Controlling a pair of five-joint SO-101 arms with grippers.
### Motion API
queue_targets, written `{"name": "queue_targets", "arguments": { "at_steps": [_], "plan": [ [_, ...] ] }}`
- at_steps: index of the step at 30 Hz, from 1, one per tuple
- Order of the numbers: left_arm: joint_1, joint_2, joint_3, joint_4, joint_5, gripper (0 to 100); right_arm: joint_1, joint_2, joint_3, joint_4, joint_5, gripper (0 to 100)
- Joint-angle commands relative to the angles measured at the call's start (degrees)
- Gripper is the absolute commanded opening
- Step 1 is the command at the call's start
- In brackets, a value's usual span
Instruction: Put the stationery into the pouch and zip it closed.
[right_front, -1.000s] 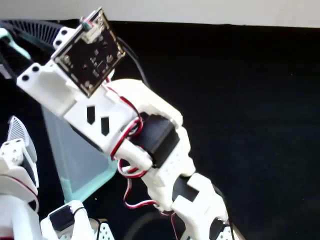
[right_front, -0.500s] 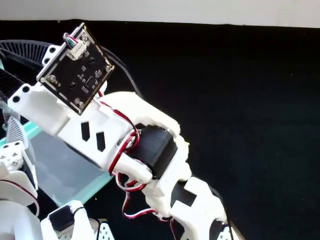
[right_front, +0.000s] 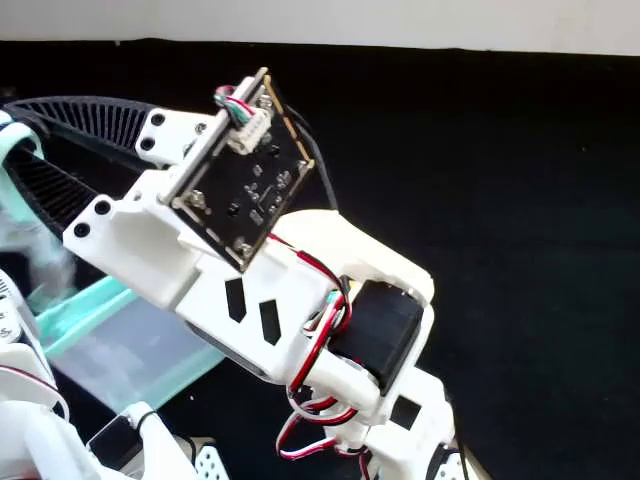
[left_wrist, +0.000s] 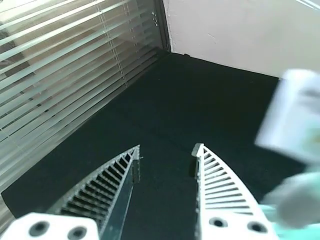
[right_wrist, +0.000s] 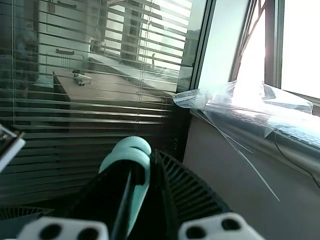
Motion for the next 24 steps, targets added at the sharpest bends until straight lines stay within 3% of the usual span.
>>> {"name": "queue_targets", "arguments": {
  "at_steps": [1,12,24],
  "plan": [
    [-0.48,0.31,-0.48,0.35,-0.09,19,-1.80,-2.07,-5.23,0.04,-1.93,0.6],
    [-0.48,-2.07,16.13,0.70,1.93,19,-1.63,-1.54,-4.88,-0.22,-3.78,0.6],
    [-0.66,-7.34,18.24,1.14,1.93,19,-1.63,0.92,-5.23,-0.22,-3.78,0.6]
  ]
}}
